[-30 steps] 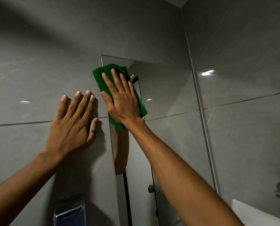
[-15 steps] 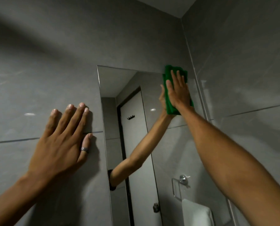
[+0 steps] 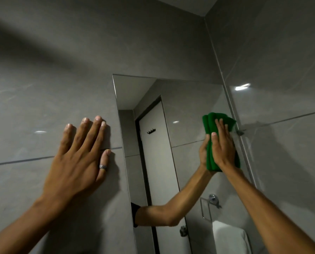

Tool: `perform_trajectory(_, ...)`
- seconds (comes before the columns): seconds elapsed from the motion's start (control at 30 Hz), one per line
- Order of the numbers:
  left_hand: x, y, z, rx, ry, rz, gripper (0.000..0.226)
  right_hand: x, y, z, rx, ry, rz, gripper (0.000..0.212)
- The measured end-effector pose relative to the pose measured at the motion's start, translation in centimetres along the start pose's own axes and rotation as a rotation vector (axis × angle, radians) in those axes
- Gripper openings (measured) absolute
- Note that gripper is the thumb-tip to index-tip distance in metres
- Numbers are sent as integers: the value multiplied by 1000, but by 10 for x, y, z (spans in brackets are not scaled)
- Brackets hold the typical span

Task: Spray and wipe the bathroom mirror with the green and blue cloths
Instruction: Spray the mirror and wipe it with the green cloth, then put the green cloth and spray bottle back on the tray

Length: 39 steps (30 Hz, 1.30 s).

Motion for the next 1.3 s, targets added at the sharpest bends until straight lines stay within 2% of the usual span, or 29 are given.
perform_trajectory(0.2, -2, -1, 2, -41, -23, -19, 75, -62, 137, -48, 34, 46, 258, 50)
perform_trajectory(0.3, -4, 3, 8, -88, 23, -10, 74, -102, 197, -65, 200, 116, 220, 48)
perform_trajectory(0.37, -8, 9, 15, -174, 57, -21, 75, -130, 224, -61, 458, 142, 36, 46)
perform_trajectory(0.43, -11, 14, 22, -304, 135, -73, 78, -150, 235, -51, 877, 114, -311, 44)
perform_trajectory(0.5, -16, 17, 32, -489, 227, -91, 77, -166, 238, -35, 1242, 68, -644, 32)
perform_trajectory(0.53, -18, 17, 38, -631, 272, -48, 75, -175, 238, -21, 1339, 72, -764, 28)
perform_trajectory(0.6, -31, 18, 57, -930, 318, 118, 69, -202, 246, 7, 1449, 125, -936, 33)
perform_trajectory(0.73, -92, -15, 101, -1341, 344, 487, 61, -258, 262, 58, 1626, 181, -995, 61)
perform_trajectory(0.8, -147, -40, 126, -1550, 483, 781, 73, -296, 272, 77, 1634, 159, -1017, 73)
perform_trajectory(0.87, -210, -64, 148, -1735, 777, 1018, 83, -344, 280, 91, 1574, 177, -1042, 79)
perform_trajectory(0.93, -269, -83, 167, -1877, 1114, 1091, 84, -395, 282, 103, 1530, 227, -1101, 77)
perform_trajectory(0.97, -297, -88, 174, -1910, 1213, 1116, 72, -419, 283, 108, 1503, 274, -1135, 74)
perform_trajectory(1.03, -350, -91, 180, -1890, 1289, 1167, 40, -463, 285, 115, 1424, 407, -1199, 65)
perform_trajectory(1.1, -403, -92, 181, -1854, 1317, 1230, 24, -507, 278, 120, 1314, 535, -1300, 61)
perform_trajectory(1.2, -484, -99, 189, -1905, 1334, 1368, 25, -569, 271, 125, 1148, 723, -1489, 52)
perform_trajectory(1.3, -572, -117, 205, -1880, 1353, 1553, 35, -639, 256, 121, 828, 913, -1643, 43)
Point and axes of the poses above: each hand's wrist, its own x-axis towards the middle knuckle, its own z-axis out of the back of the hand, y = z × x, the point moved 4 cm from there along x, towards the middle knuckle, and after that the axes turned 1 degree about x, right-handed, at the moved point
